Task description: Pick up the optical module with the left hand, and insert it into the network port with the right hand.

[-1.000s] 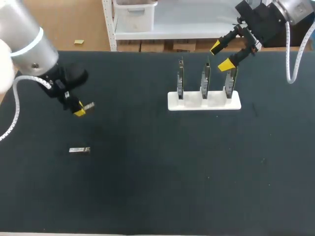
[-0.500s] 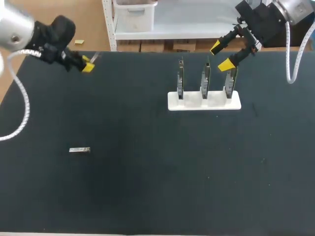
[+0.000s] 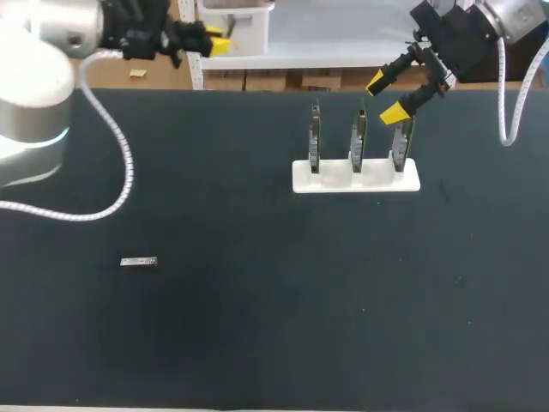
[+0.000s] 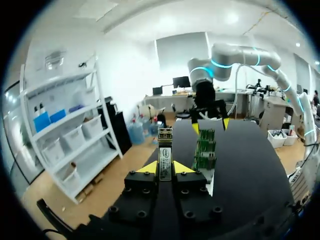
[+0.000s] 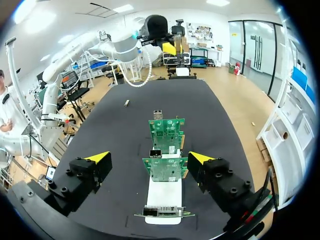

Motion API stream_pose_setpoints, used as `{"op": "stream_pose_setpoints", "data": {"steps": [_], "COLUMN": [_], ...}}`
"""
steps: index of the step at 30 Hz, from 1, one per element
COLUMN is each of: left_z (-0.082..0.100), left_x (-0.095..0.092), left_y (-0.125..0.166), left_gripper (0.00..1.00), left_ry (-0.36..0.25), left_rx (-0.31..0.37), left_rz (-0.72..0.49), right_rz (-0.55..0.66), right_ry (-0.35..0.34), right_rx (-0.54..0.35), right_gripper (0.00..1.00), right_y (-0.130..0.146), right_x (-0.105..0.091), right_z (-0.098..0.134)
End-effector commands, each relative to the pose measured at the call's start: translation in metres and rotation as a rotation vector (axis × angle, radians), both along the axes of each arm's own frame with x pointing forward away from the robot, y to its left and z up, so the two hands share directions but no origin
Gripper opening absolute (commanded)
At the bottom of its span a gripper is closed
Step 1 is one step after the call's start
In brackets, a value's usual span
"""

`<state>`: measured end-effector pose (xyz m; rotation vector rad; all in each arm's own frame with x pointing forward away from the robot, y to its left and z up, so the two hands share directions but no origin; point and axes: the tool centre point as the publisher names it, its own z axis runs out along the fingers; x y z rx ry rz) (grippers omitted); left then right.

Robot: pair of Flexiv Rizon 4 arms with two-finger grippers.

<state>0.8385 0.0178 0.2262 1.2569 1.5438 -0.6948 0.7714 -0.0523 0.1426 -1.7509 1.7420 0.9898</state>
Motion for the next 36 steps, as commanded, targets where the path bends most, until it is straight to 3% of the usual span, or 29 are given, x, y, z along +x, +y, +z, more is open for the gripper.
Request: {"op": "stream_pose_setpoints", "data": {"steps": [1,9,17,36], "left_z": [0.001,0.006,0.003,-0.010], "left_x": [0.022,0.009,-0.008,-0.039], "left_y": [-0.045,-0.107,-0.147,-0.189], "left_gripper": [0.00,0.00,0.00,0.00], "left_ry": [-0.066,-0.057,-0.038,0.014], "left_rx": [-0.123,-0.188,-0.238,-0.300], "left_rz": [-0.152,-0.280,-0.361,-0.357], "right_rz": [-0.004,-0.004,-0.004,-0.004], "right_ry": [-0.004,-0.004,-0.004,-0.004], "right_rx": [0.000,0.000,0.000,0.000], "right_gripper": [1.00,1.00,1.00,1.00], "right_y": [0.000,0.000,0.000,0.000], "right_x": [-0.002,-0.002,-0.002,-0.002], "right_z": [0.000,0.000,0.000,0.000]}}
